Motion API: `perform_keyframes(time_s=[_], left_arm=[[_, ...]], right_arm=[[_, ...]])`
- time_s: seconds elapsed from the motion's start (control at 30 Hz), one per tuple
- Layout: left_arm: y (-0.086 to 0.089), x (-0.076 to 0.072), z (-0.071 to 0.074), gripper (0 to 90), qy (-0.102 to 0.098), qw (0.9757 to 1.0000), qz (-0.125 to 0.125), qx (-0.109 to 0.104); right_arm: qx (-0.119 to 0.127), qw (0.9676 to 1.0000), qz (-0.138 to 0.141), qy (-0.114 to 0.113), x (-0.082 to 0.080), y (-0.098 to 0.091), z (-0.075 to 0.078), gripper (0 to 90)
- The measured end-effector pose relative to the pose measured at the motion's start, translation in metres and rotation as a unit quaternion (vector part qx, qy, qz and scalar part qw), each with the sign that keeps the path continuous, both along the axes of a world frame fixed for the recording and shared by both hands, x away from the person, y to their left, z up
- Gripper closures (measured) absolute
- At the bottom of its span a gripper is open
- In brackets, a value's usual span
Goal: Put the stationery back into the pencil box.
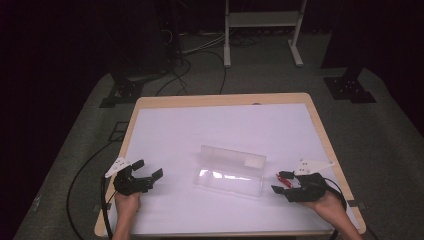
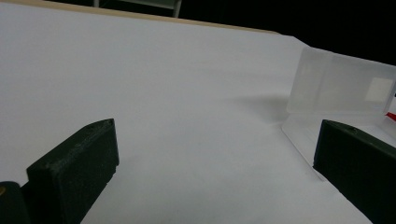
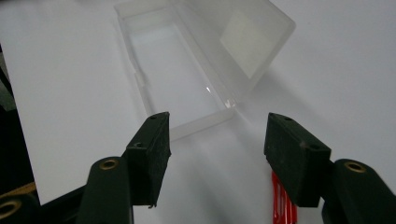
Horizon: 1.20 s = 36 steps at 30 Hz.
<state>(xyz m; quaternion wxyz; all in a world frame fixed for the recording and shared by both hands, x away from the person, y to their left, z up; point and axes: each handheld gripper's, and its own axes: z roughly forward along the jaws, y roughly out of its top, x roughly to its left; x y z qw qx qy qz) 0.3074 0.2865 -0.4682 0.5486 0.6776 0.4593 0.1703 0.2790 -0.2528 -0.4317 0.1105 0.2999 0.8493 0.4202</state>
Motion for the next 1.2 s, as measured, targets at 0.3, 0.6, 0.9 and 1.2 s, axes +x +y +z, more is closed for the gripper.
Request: perform_keyframes(time_s=[0.3,0.6,0.9,1.2], left_arm=[[0.000,0.000,0.000,0.0,0.000,1.0000,0.000,0.000],[0.000,0.000,0.000,0.0,0.000,1.0000,-0.001,0.000],[0.001,0.000,0.000,0.0,-0.002,1.0000,-0.001,-0.001],[0.000,0.000,0.000,0.0,-0.001,1.0000,-0.001,-0.001]], right_arm=[[-0.002,0.9999,-0.015,0.003,-0.003,-0.010,-0.003,40.0],[-0.012,0.9992,-0.038,0.004,-0.007,-0.023,-0.009,40.0],[-0.024,0.9978,-0.061,0.010,-0.010,-0.036,-0.015,41.4],[-0.036,0.9959,-0.081,0.017,-0.016,-0.047,-0.023,47.4]])
